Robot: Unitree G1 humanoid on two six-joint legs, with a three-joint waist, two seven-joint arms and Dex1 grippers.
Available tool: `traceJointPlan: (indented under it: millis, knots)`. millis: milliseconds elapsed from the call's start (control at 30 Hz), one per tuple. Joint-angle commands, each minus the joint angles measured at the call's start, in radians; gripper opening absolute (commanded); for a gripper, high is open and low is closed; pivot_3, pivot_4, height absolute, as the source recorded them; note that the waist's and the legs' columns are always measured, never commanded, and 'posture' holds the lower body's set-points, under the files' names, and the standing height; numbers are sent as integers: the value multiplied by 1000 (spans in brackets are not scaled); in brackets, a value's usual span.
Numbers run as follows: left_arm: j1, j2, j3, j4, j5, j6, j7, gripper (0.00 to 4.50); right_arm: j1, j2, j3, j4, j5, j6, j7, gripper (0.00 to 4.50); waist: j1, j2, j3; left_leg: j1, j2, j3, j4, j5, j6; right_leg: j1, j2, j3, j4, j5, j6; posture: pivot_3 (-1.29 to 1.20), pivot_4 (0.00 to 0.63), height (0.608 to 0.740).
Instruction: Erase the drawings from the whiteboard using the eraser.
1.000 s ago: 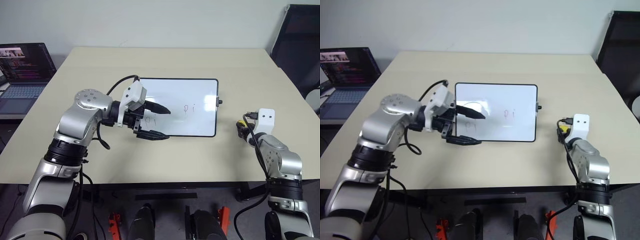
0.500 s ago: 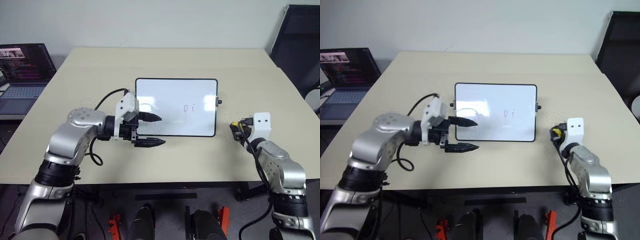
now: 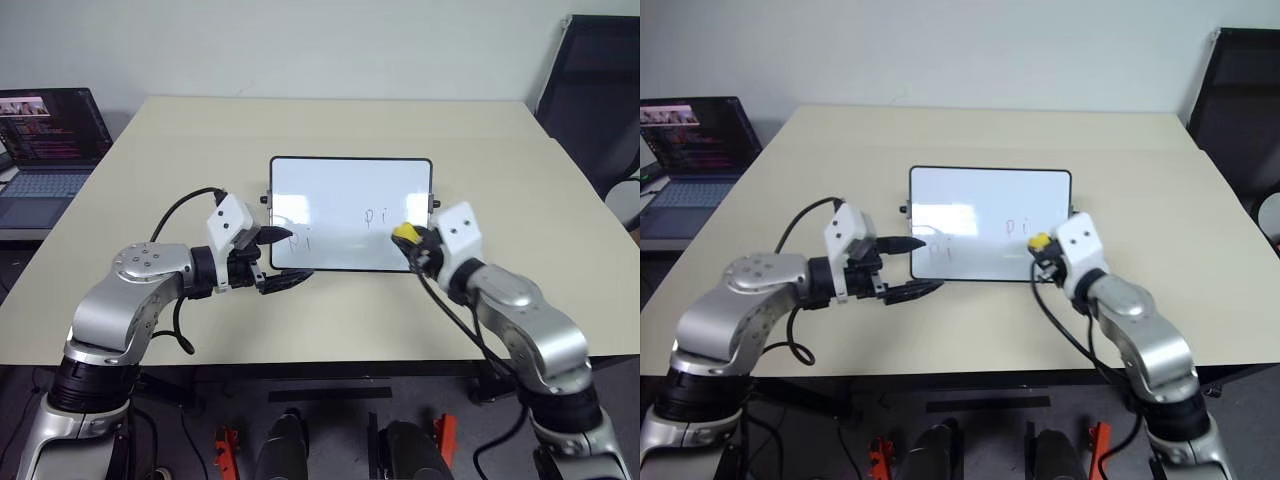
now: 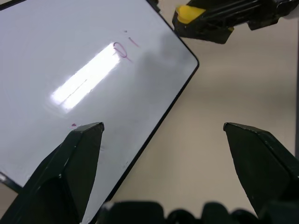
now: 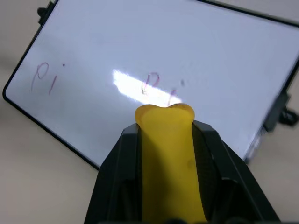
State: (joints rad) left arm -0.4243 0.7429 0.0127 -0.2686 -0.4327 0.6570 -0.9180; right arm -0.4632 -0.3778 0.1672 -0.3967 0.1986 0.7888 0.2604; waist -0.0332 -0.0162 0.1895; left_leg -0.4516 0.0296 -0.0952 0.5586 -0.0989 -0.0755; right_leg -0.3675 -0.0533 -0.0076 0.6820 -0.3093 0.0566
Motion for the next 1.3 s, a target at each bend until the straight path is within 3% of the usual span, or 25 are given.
traceJointPlan:
  millis: [33, 267, 600, 867, 1000, 1300]
  knots:
    - [-13, 9, 20, -23, 7, 1, 30, 4500, -119, 35, 46, 143, -80, -117, -2, 1116, 0, 0, 0, 0, 0, 0, 0, 0, 0, 0, 1, 0, 0, 0, 0, 0, 150, 740]
    - [-19, 6, 24, -39, -8, 23, 53, 4500, -271, 63, 90, 438, -200, -306, 13, 1111, 4, 0, 0, -1, 0, 2, -1, 0, 0, -1, 0, 1, -1, 2, -3, 0, 150, 740]
    - [-26, -14, 18, -43, -22, 34, 82, 4500, -149, -64, 247, 434, -322, -298, 239, 1111, 2, -1, -1, 1, 0, 2, 0, 0, 0, 1, 0, 1, 0, 1, 1, 0, 150, 740]
    - [-19, -17, 15, -40, -27, 36, 84, 4500, -264, 28, 148, 544, -389, -479, 44, 1111, 1, -1, -1, 4, 1, 2, 0, 1, 1, -1, 0, 1, 0, 6, -6, 0, 150, 740]
    - [-6, -17, 17, -45, -32, 40, 85, 4500, -298, 69, 146, 615, -401, -533, 31, 1111, 1, -1, -1, 2, 1, 2, 0, 6, 0, -1, 0, 1, -1, 8, -6, 0, 150, 740]
    - [11, -5, 35, -47, -33, 40, 90, 4500, -222, 8, 210, 602, -432, -376, 233, 1109, 2, -2, -1, 1, 1, 3, -2, 6, 0, -1, 0, 2, -1, 6, -1, 0, 150, 740]
